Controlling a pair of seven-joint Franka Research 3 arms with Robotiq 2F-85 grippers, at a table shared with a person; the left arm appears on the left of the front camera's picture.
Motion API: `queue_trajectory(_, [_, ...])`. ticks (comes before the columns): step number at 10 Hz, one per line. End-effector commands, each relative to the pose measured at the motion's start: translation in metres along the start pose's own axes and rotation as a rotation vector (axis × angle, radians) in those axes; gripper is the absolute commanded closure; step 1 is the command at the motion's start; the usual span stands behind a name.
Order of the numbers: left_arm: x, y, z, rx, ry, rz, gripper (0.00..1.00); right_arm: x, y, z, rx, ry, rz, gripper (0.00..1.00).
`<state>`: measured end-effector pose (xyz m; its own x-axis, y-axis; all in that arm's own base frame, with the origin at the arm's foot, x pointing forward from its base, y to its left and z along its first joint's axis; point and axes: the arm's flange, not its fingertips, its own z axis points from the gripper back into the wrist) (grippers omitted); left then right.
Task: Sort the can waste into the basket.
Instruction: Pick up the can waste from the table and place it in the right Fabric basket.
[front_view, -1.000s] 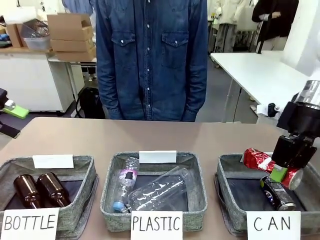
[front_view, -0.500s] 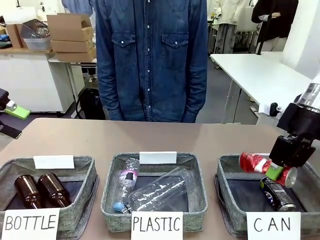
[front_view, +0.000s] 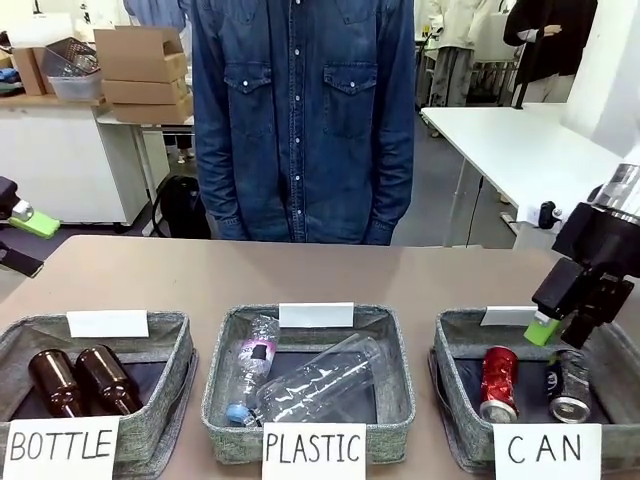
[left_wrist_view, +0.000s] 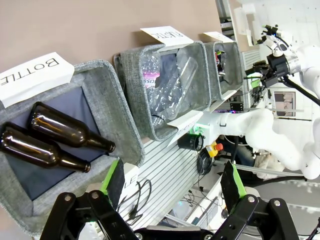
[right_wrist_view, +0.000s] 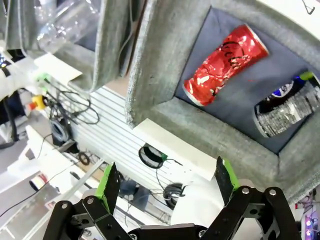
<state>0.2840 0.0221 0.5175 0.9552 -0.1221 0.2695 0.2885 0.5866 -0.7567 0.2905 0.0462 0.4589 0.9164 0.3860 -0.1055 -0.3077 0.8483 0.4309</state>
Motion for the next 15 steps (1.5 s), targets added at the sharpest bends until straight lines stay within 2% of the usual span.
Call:
queue_trajectory(1, [-0.002,0.000,0.000,0.001,0.006,0.006,0.00,0.006,-0.003,0.004,0.041,-0.021,0.011,0.00])
queue_trajectory(3, [-0.002,0.000,0.000,0.001,0.006,0.006,0.00,0.010,-0.002,0.005,0.076,-0.039,0.003,0.00])
queue_trajectory(4, [-0.002,0.000,0.000,0.001,0.006,0.006,0.00,0.014,0.003,0.014,0.219,-0.261,-0.027,0.00])
queue_trajectory(5, [-0.002,0.000,0.000,0.001,0.006,0.006,0.00,0.023,0.008,0.028,0.519,-0.524,-0.165,0.00])
queue_trajectory(6, [-0.002,0.000,0.000,0.001,0.006,0.006,0.00,0.027,0.016,0.042,0.965,-0.606,-0.139,0.00])
queue_trajectory(7, [-0.002,0.000,0.000,0.001,0.006,0.006,0.00,0.031,0.013,0.046,1.235,-0.590,-0.226,0.00])
queue_trajectory(8, [-0.002,0.000,0.000,0.001,0.006,0.006,0.00,0.039,0.009,0.044,1.216,-0.677,-0.298,0.00])
queue_trajectory(9, [-0.002,0.000,0.000,0.001,0.006,0.006,0.00,0.047,0.010,0.041,1.252,-0.656,-0.261,0.00])
queue_trajectory(10, [-0.002,0.000,0.000,0.001,0.006,0.006,0.00,0.029,0.011,0.054,0.690,-0.340,-0.163,0.00])
queue_trajectory(15, [-0.002,0.000,0.000,0.001,0.006,0.006,0.00,0.029,0.011,0.054,0.690,-0.340,-0.163,0.00])
